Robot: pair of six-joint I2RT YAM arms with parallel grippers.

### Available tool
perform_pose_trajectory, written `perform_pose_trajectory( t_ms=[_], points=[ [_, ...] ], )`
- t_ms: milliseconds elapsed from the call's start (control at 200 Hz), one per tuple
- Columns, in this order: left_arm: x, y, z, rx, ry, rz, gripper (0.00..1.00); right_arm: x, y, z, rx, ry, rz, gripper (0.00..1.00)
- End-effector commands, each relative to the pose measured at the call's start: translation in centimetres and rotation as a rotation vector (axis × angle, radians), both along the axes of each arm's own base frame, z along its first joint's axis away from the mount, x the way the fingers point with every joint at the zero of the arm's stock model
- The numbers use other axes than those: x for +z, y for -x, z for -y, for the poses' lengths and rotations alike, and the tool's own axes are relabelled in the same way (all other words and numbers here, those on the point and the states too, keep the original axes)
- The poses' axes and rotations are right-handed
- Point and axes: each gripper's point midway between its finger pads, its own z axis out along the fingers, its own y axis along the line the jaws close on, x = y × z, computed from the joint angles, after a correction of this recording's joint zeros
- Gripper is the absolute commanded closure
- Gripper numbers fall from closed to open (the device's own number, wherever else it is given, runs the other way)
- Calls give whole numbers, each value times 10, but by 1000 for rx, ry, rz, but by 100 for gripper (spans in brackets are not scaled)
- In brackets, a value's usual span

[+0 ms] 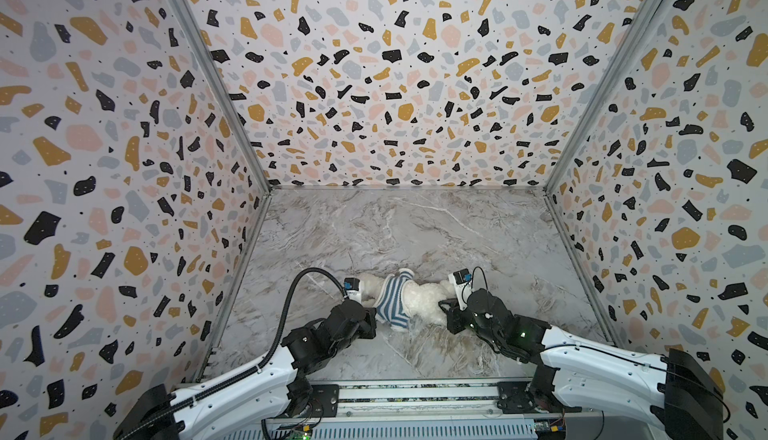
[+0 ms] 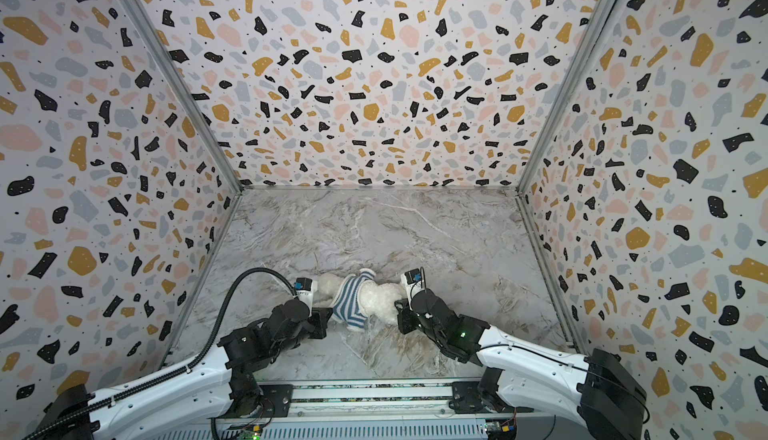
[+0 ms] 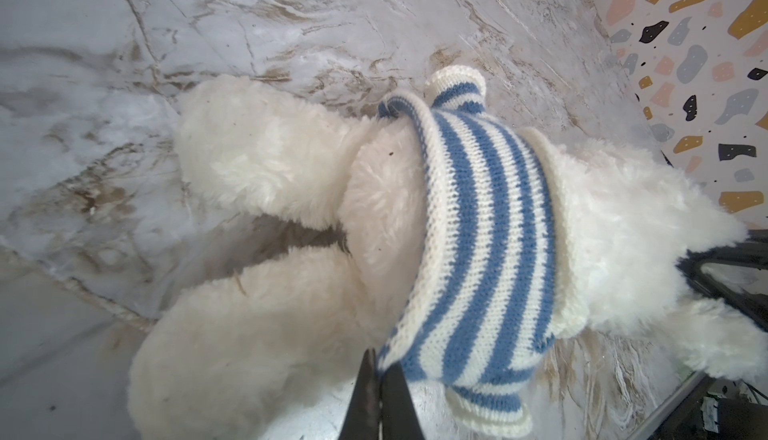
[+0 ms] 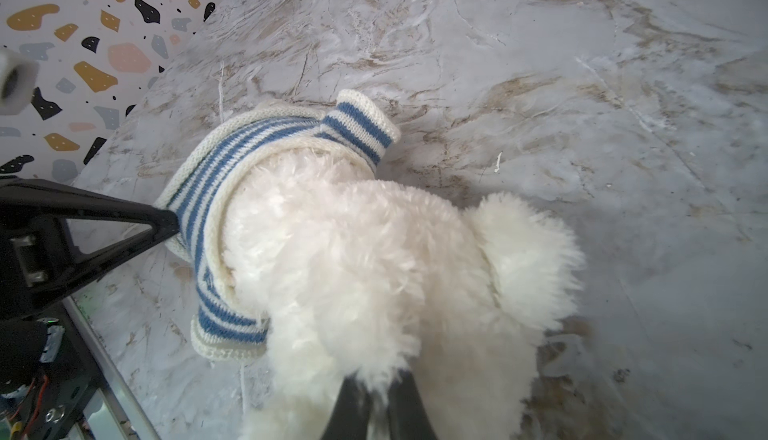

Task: Dress the teddy bear

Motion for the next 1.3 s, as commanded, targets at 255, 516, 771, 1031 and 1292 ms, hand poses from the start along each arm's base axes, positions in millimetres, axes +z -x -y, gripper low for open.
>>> perform_pose_trajectory(
  t_ms=[255, 516, 771, 1031, 1292],
  points=[
    [-8, -4, 17, -69, 15, 2, 100, 8, -15, -9, -4, 50, 22, 100],
    [10, -6, 19, -100, -7, 39, 63, 6, -12, -4, 0, 54, 25, 100],
    [41, -25, 18, -70, -13, 121, 51, 6, -9, -3, 48, 86, 65, 100],
    [40, -46, 26, -67, 29, 113, 62, 7, -2, -1, 77, 43, 112, 100],
    [39, -50, 46, -135, 64, 91, 73, 0, 2, 4, 86, 50, 131, 100]
  ],
)
